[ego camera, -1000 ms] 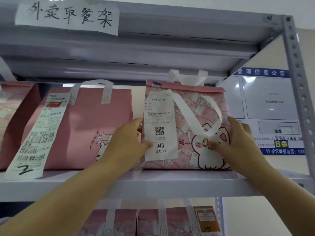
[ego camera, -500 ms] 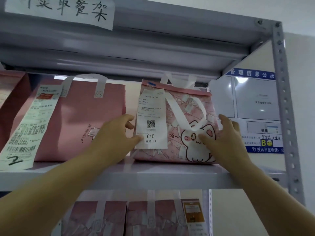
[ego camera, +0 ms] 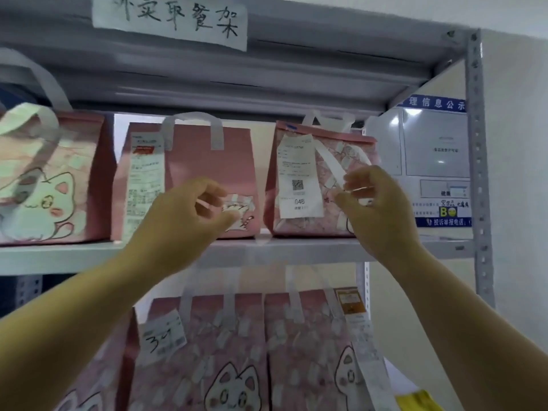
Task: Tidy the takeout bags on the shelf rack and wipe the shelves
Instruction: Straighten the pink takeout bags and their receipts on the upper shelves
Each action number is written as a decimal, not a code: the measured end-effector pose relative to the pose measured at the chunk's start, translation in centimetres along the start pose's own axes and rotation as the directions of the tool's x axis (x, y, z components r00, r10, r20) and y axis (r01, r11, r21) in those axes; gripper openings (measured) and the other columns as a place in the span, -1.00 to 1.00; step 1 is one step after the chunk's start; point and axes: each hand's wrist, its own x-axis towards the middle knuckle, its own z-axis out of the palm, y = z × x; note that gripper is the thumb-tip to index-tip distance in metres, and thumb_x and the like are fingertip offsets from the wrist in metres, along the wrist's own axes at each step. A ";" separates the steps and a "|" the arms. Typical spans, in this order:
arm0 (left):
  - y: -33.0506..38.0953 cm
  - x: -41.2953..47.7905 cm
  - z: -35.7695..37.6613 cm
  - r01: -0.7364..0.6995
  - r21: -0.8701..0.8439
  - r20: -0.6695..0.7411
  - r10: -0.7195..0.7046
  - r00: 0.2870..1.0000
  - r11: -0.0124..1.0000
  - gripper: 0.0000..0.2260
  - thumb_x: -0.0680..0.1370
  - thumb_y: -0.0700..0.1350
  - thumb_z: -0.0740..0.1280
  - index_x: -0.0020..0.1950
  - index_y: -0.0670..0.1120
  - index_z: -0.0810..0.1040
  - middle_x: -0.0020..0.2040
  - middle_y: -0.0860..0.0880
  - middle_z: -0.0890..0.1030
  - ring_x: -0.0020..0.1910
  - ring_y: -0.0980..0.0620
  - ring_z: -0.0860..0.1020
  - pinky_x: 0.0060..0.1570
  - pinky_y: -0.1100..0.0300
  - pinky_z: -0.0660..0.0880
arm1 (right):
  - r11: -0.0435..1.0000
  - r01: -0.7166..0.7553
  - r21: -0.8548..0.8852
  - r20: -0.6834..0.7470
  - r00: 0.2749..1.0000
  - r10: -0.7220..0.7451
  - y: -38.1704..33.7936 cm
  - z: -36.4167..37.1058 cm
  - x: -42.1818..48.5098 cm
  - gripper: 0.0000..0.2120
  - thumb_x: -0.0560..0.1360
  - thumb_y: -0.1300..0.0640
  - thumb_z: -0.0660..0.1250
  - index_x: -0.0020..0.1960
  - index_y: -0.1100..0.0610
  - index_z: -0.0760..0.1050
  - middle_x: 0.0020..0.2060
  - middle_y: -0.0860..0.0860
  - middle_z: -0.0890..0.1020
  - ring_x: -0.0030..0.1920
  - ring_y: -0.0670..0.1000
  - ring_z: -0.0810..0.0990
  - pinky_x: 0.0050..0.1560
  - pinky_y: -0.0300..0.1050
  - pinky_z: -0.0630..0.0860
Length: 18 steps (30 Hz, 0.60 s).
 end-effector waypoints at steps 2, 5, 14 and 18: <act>-0.9 -2.0 -2.3 0.013 -0.006 0.022 -0.013 1.000 1.000 -0.77 0.40 0.13 0.38 -0.01 0.11 0.48 -0.11 0.17 0.55 -0.18 0.23 0.53 -0.29 0.35 0.38 | 1.000 -0.006 0.017 0.024 1.000 0.005 -2.6 1.1 -1.9 -0.87 0.43 0.05 0.39 -0.07 0.03 0.48 -0.17 -0.13 0.59 -0.13 -0.12 0.57 -0.08 -0.16 0.52; -2.6 -5.5 -5.9 0.058 -0.033 0.059 -0.056 0.997 0.998 -0.76 0.38 0.15 0.38 -0.02 0.11 0.51 -0.15 0.15 0.58 -0.21 0.22 0.56 -0.27 0.30 0.45 | 0.997 -0.031 0.067 0.081 0.996 0.026 -6.5 3.0 -5.4 -0.91 0.43 0.08 0.39 -0.12 0.01 0.49 -0.23 -0.15 0.58 -0.19 -0.18 0.56 -0.14 -0.32 0.49; -9.7 -16.4 -14.7 0.267 0.035 0.163 -0.270 0.949 0.963 -0.80 0.36 0.16 0.41 -0.09 0.14 0.55 -0.22 0.16 0.62 -0.24 0.31 0.55 -0.30 0.37 0.42 | 0.976 -0.130 0.175 0.413 0.910 0.047 -15.9 10.9 -16.0 -0.90 0.45 0.06 0.38 -0.18 0.07 0.53 -0.29 -0.12 0.59 -0.25 -0.18 0.54 -0.25 -0.43 0.43; -13.0 -20.1 -16.6 0.370 0.049 0.158 -0.373 0.914 0.928 -0.84 0.37 0.14 0.41 -0.12 0.14 0.56 -0.22 0.17 0.63 -0.22 0.32 0.56 -0.28 0.42 0.42 | 0.965 -0.188 0.182 0.534 0.843 0.064 -17.4 14.6 -20.0 -0.90 0.46 0.02 0.37 -0.15 0.03 0.53 -0.25 -0.14 0.60 -0.21 -0.21 0.54 -0.24 -0.43 0.43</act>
